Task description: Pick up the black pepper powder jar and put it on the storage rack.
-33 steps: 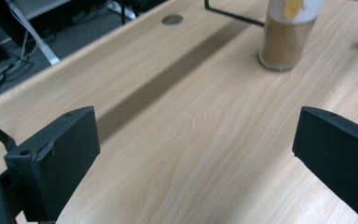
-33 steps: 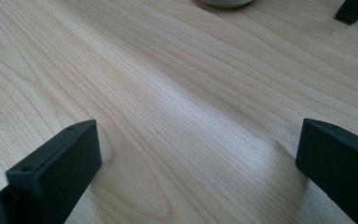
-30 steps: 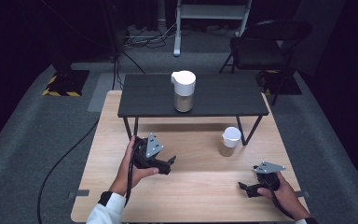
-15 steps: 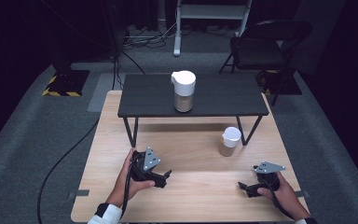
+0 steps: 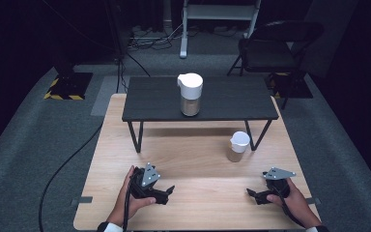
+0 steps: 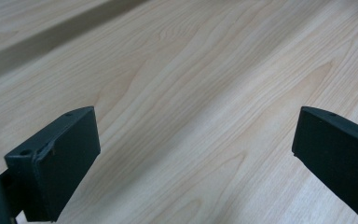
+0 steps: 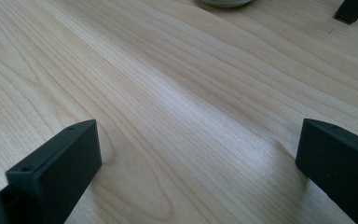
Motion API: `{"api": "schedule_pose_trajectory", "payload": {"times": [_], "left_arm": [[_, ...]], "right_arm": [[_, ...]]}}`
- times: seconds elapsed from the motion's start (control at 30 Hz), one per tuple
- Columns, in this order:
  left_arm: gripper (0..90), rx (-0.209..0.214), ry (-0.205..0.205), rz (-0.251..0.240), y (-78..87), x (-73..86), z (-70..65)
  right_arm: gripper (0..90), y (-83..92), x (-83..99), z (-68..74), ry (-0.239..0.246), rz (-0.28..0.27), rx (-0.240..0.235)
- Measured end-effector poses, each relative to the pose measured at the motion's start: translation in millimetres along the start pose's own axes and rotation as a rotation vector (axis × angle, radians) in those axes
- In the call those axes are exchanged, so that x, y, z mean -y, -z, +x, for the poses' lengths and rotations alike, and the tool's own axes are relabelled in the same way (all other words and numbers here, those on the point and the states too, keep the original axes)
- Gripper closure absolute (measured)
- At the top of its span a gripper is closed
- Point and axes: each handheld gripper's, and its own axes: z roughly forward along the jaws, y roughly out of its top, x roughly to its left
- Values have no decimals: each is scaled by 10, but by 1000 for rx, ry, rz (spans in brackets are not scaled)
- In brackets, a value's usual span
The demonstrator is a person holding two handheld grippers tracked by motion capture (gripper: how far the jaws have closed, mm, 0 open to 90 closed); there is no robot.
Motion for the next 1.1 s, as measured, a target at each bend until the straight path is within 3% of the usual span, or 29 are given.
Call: {"api": "schedule_pose_trajectory", "payload": {"times": [0.6, 0.73, 1.03, 1.1], "left_arm": [[9, -13, 4, 93, -163, 56, 60], [10, -20, -7, 135, -231, 42, 62], [10, -35, -16, 168, -269, 38, 59], [7, -28, -2, 169, -273, 42, 72]], "right_arm": [[0, -7, -6, -11, 8, 0, -5], [0, -7, -7, -10, 7, 0, -5], [0, -17, -17, -14, 9, 0, -7], [0, -17, -17, -13, 8, 0, -7]]}}
